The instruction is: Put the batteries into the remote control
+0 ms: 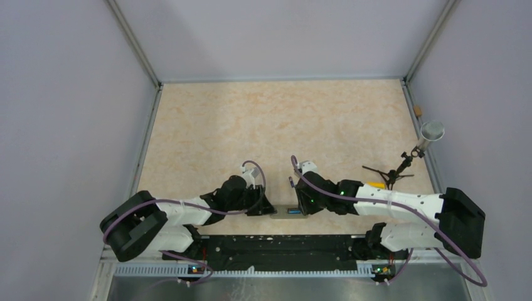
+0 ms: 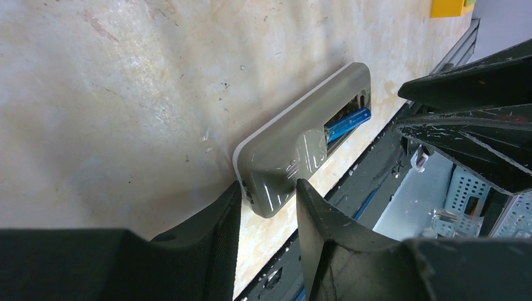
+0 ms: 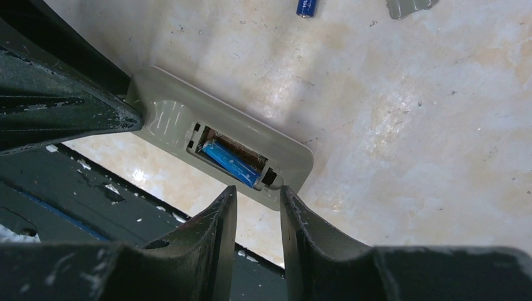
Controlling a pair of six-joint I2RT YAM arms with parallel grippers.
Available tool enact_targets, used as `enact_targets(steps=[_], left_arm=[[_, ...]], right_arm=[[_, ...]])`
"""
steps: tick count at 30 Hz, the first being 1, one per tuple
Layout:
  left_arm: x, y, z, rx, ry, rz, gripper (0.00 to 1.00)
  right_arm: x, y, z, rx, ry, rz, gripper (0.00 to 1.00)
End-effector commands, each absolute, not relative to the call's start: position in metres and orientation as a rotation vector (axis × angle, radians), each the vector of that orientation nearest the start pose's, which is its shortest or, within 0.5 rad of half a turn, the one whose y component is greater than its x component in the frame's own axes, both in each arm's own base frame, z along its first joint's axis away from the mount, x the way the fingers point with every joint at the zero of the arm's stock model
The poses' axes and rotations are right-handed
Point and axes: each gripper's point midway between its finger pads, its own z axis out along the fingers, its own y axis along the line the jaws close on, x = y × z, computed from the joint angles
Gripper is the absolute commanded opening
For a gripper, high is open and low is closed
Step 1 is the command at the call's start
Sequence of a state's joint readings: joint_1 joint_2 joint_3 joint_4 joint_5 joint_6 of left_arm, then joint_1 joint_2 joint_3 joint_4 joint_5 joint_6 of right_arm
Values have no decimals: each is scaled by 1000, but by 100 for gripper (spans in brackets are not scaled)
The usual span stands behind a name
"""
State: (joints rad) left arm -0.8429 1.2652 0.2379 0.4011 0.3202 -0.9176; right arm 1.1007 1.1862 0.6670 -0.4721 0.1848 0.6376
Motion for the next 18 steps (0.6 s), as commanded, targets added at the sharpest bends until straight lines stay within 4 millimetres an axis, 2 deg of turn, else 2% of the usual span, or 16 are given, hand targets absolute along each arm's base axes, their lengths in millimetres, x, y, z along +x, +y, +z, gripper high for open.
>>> enact_targets(steps=[1,18], left_arm=[[132,-280,39,123,2461,-1255,39],[131,-283,38,138,2470,-1259,34]], right_arm=[[130,244,65,-469,2542,494,31],[128,253,55,-477,2570,522,23]])
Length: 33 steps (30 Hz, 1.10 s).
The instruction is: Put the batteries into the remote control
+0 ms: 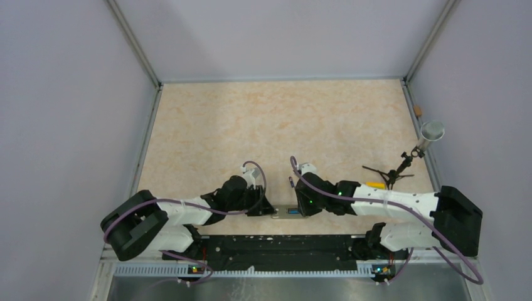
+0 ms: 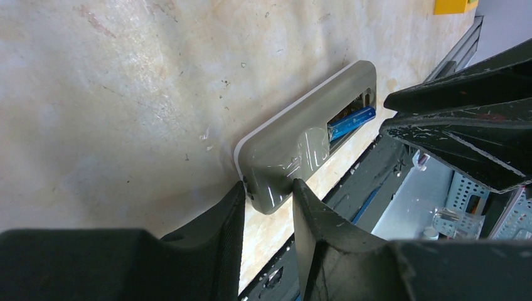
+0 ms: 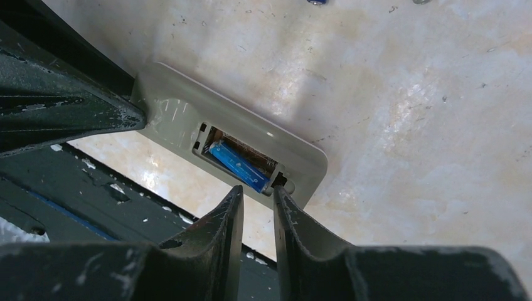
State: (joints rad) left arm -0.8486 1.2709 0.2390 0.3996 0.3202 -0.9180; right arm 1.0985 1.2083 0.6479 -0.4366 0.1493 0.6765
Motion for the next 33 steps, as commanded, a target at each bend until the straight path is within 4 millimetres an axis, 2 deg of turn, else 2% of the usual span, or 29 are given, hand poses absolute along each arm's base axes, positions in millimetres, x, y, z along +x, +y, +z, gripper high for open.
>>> enact_targets(steps=[1,21,33], left_arm=[[131,-283,38,138,2469,-1260,34],[131,-285,39,140,2461,-1265,34],[132,-287,41,144,2455,-1274,34]], right_arm=[[128,254,55,-476,2570,520,23],[123,261,48,-501,2592,558,12],[118,263,39,-545,2626,557,9]])
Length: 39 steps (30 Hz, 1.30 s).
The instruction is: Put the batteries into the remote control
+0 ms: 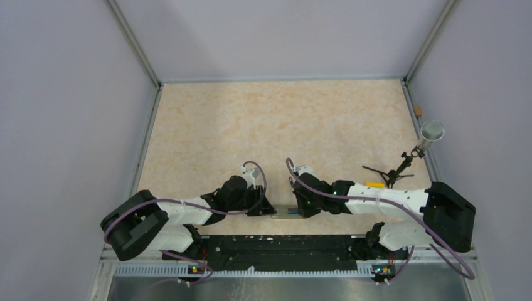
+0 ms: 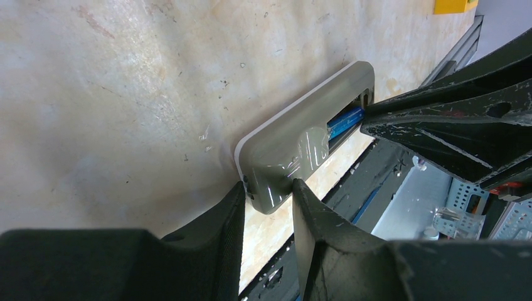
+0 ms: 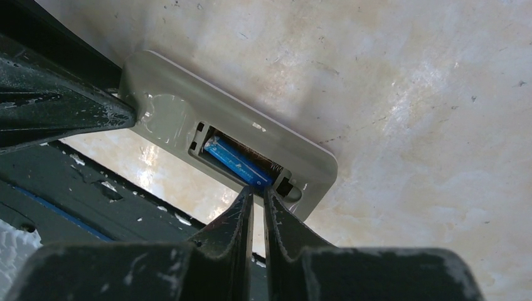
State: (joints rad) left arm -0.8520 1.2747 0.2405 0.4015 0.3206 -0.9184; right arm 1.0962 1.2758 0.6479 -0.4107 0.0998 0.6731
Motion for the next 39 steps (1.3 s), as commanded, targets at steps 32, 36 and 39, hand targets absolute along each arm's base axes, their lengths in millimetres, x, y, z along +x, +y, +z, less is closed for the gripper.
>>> enact_targets(steps=[32,36,39], left_arm=[[132,-291,40,169,2444,-1292,34],[132,-291,41,169,2441,-1293,34],[132,-291,41,170,2441,-1295,34]], right_arm=[[96,266,13,-772,2760,398,0],[96,264,15,-765,2758,380,0],[102,261,20,-735,2732,353,0]])
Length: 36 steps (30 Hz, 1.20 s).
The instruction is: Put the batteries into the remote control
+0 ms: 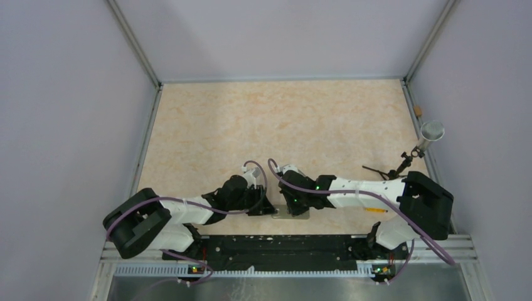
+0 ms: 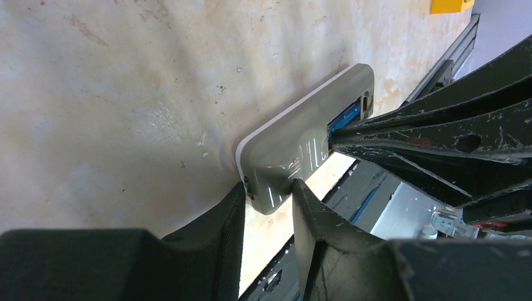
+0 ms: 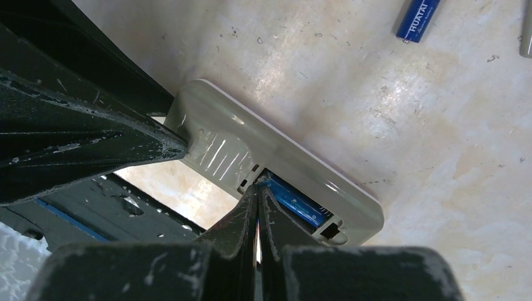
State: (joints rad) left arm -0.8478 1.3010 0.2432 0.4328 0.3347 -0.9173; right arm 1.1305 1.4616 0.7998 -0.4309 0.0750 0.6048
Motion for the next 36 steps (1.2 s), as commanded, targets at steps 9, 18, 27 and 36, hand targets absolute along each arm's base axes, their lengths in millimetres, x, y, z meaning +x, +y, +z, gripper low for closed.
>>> enact_targets(steps=[9,18,27,36], left_arm=[[132,-288,43,168,2442,-1278,36],[127,-282,51,179,2444,-1255,38],[107,-278,49,211,2523,-1200,37],[89,-289,45,244,2576,-1152,18]], right_arm=[[126,261,53,-645,2606,327,0],[147,247,76,-622,2495,244,6],[170,231,71,-558,2457,235,0],[182,228,60,-533,2433,282,0]])
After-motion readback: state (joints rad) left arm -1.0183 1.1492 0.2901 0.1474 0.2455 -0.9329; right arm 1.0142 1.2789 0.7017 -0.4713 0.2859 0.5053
